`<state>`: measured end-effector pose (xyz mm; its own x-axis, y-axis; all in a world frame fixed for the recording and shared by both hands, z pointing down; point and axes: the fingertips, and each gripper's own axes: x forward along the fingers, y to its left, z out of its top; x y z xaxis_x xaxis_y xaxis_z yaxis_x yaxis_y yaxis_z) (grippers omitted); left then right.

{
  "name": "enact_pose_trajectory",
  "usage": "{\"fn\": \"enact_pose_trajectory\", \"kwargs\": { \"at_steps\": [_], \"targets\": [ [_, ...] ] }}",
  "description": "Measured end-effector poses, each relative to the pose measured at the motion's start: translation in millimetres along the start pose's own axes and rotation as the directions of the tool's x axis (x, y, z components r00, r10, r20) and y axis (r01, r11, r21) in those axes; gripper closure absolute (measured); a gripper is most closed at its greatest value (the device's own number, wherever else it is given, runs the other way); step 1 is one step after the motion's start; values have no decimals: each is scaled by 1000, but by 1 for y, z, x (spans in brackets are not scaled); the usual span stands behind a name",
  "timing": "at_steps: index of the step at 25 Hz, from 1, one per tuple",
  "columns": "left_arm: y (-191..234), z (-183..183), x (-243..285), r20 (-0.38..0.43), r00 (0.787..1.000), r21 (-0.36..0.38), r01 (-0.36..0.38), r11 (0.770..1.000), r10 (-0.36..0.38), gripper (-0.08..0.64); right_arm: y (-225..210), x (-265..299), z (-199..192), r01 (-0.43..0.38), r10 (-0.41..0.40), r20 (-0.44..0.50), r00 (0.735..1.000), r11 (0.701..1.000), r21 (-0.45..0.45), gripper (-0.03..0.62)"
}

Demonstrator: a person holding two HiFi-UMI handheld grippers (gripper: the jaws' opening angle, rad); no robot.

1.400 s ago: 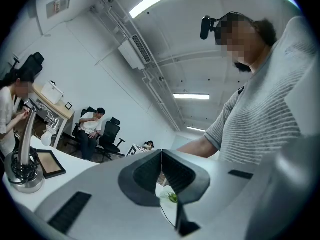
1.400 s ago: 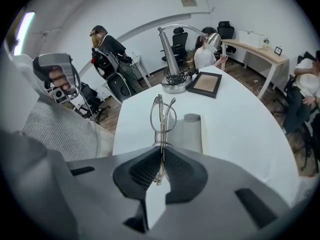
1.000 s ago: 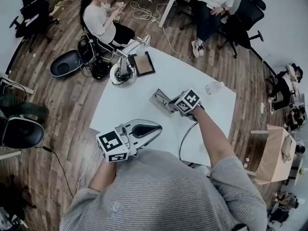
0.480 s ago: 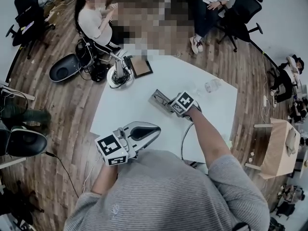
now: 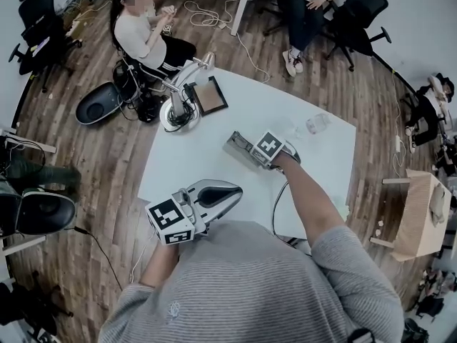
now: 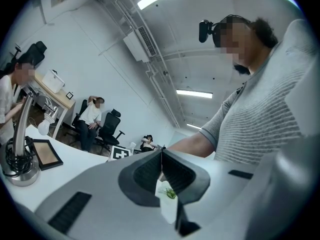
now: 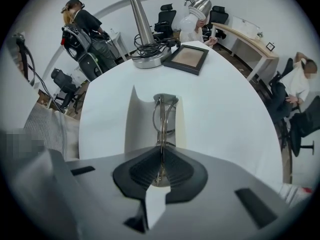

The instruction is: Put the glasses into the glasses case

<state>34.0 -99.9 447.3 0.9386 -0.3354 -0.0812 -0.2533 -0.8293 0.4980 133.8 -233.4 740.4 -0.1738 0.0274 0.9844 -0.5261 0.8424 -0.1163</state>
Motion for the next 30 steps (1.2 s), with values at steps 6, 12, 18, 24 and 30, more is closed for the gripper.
{"fn": "enact_pose_trajectory", "kwargs": {
  "at_steps": [6,12,18,24,30],
  "targets": [
    [0,-2,1,-4,1000,-2,6,1000,-6,548,-4,2,-2,44,-44,-21,999,999,7,563],
    [2,-3,0,-12,1000,-1,5,1000,-5,548,-3,8,-3,60,-59,-30,998,998,32,560],
    [-3,-2,3,-9,1000,13,14,1000,-14,548,-7,5,-14,102,-99,-76,992,994,29,457],
    [-4,-5,2,-16,1000,25,22,999,-22,548,-9,0,-20,96,-94,-86,992,995,14,453],
    [-6,-7,4,-21,999,36,34,999,-34,548,-2,-11,-22,74,-74,-57,996,997,2,447]
  ]
}}
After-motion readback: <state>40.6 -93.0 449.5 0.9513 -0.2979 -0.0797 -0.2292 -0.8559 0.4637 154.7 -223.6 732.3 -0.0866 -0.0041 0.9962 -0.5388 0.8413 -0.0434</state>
